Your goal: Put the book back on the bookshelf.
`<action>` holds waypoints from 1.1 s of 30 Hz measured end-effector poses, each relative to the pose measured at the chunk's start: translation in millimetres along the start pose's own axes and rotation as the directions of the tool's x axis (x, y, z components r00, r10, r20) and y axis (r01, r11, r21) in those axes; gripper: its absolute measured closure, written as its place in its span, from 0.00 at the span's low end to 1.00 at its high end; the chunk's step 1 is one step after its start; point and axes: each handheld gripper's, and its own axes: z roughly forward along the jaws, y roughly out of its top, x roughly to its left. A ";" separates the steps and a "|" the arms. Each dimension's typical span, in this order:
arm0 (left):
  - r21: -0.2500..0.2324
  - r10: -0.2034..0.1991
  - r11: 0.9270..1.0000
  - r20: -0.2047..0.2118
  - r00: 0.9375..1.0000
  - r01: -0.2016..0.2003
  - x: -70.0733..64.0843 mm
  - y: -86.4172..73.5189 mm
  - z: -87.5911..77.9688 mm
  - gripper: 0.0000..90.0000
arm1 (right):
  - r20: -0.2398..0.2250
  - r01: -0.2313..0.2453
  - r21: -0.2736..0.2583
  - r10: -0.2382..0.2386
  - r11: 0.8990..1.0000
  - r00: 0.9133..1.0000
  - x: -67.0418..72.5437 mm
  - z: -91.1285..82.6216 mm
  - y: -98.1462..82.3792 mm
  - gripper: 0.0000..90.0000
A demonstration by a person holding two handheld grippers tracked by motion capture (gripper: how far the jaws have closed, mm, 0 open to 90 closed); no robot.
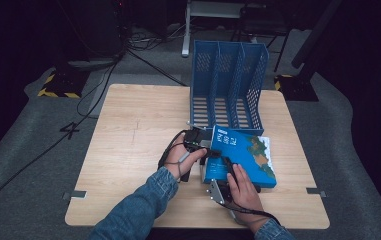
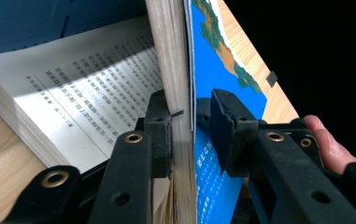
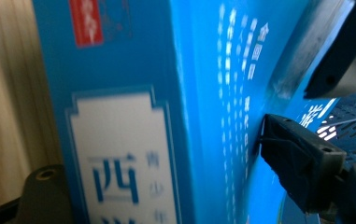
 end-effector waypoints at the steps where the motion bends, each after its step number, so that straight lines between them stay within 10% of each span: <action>1: 0.002 0.000 1.000 -0.003 1.000 0.000 0.6 -0.1 0.2 0.76 | -0.001 0.000 0.001 0.000 1.000 1.000 0.5 0.3 2.4 0.27; 11: -0.020 0.005 1.000 -0.005 1.000 -0.005 5.1 -1.4 -1.4 0.66 | -0.004 -0.003 0.040 0.003 0.999 1.000 1.6 3.6 15.1 0.27; 16: -0.087 0.033 0.995 -0.111 0.993 -0.042 16.3 -0.5 -19.7 0.58 | -0.054 0.009 0.066 -0.005 0.998 0.999 3.0 2.9 18.0 0.48; 20: -0.144 -0.002 0.990 -0.084 0.996 -0.011 21.1 1.2 -35.8 0.56 | -0.088 0.020 0.085 -0.012 0.996 0.996 2.6 3.8 19.6 0.60; 26: -0.212 -0.011 0.977 -0.179 0.984 -0.028 43.9 -3.8 -62.8 0.54 | -0.114 -0.044 0.078 0.053 0.996 0.992 -12.7 -0.5 19.0 0.67; 33: -0.213 -0.069 0.977 -0.268 0.961 0.011 79.5 -17.2 -77.7 0.54 | -0.151 -0.202 0.032 0.205 0.979 0.967 -45.5 -11.0 12.8 0.68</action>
